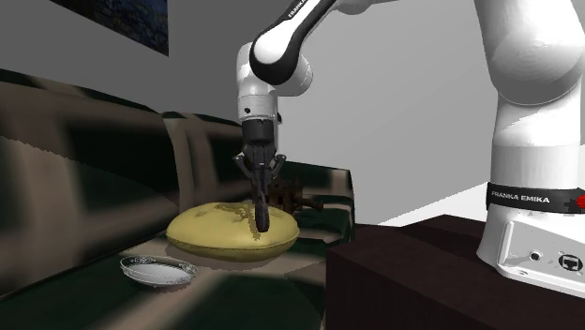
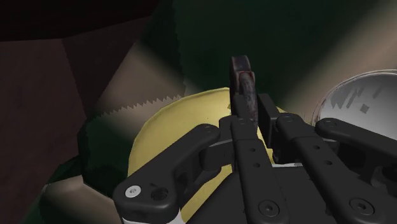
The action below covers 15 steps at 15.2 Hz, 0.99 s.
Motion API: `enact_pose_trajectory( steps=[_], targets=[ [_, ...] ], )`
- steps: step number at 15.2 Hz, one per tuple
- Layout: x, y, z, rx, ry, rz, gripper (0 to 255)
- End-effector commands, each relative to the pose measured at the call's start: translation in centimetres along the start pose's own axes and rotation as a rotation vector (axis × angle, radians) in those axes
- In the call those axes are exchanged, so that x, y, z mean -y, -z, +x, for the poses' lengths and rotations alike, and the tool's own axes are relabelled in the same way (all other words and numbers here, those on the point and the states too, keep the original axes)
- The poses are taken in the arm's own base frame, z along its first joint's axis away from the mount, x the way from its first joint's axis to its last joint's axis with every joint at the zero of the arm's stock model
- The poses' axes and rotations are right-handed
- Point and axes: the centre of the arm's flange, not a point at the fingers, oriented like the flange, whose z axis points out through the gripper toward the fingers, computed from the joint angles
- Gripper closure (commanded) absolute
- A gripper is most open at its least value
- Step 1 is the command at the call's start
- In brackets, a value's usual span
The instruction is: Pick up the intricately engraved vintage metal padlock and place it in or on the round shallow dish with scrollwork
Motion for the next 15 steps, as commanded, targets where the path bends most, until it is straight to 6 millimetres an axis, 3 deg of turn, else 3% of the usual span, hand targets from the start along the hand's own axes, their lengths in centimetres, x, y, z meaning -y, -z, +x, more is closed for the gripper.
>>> enact_pose_trajectory(
  steps=[1,15],
  targets=[
    [2.5,0.8,0.8,0.000,-0.001,-0.001,255],
    [19.7,4.8,6.3,0.000,-0.001,-0.001,255]
  ],
)
